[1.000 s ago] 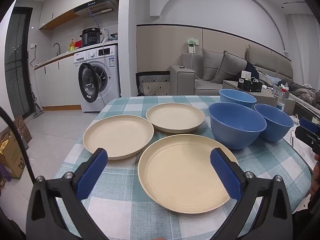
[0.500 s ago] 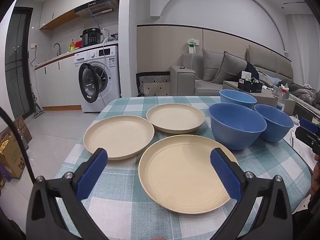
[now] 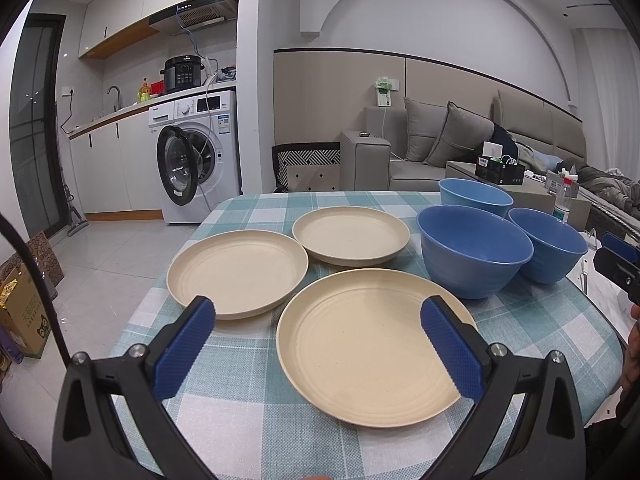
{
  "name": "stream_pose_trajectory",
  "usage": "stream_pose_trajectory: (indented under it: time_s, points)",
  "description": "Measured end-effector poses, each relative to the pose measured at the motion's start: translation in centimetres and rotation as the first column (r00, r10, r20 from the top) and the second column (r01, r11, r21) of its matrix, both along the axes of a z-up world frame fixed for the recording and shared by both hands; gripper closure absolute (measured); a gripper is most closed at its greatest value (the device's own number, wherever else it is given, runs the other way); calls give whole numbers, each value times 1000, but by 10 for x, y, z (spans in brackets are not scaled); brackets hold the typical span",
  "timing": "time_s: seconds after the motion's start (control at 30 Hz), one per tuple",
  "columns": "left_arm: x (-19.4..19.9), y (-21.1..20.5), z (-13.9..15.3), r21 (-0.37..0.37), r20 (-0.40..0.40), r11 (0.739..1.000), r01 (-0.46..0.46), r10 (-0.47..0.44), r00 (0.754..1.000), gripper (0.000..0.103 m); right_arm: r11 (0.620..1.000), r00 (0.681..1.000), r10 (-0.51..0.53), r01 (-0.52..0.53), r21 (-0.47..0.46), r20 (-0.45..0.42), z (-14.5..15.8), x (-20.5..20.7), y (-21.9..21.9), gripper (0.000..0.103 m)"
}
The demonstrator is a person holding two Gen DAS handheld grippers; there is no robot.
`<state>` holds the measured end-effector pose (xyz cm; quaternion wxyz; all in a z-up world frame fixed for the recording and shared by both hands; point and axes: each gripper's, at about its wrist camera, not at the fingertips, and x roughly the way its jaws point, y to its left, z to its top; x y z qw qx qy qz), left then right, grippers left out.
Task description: Organize plates and bowls
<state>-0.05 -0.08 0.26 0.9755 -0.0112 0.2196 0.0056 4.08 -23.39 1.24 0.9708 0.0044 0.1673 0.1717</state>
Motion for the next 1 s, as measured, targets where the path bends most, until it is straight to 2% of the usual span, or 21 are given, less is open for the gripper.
stream_pose_trajectory:
  time_s: [1.0]
  points:
    - [0, 1, -1, 2, 0, 1000, 4, -4, 1000, 0, 1000, 1000, 6, -6, 13, -5, -3, 3, 1, 0]
